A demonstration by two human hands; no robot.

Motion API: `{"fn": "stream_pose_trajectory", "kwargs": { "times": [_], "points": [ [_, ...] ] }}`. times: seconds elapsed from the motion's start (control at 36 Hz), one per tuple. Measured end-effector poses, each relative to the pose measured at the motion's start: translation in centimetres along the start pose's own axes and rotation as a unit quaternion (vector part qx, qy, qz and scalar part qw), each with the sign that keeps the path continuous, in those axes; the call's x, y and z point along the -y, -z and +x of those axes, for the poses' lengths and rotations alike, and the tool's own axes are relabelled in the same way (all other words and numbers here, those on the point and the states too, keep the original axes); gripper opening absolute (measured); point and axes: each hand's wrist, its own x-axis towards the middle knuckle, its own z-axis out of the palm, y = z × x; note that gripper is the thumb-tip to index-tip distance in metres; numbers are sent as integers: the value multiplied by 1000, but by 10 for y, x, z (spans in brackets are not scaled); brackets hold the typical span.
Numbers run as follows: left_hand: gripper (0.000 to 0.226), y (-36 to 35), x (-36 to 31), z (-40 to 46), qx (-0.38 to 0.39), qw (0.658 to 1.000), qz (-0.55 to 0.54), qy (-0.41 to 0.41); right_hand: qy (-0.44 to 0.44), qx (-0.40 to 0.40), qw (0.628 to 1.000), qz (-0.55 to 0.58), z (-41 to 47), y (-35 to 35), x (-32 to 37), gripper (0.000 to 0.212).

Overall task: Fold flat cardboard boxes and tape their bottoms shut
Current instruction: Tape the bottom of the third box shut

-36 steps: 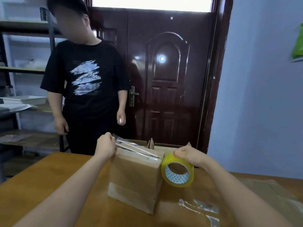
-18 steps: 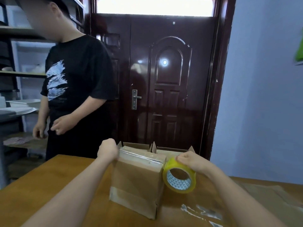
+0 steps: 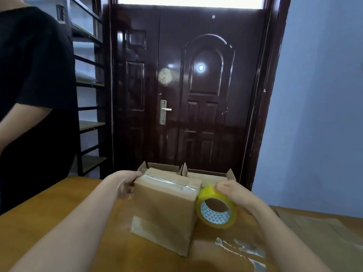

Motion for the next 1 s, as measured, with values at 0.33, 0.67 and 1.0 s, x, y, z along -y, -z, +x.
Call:
{"fn": "stream_pose_trajectory", "kwargs": {
  "times": [0.33,0.67,1.0],
  "points": [
    [16,-12,27,-17,-36,989,36,-136,-18,18,1000,-15,-9,10,-6,28],
    [40,-5,12,-42,-119,950,236,-166,-5,41,999,-6,-11,19,-5,34],
    [52,-47,2,-33,8,752,562,-344,2,52,998,-26,-3,22,-7,35]
  ]
}}
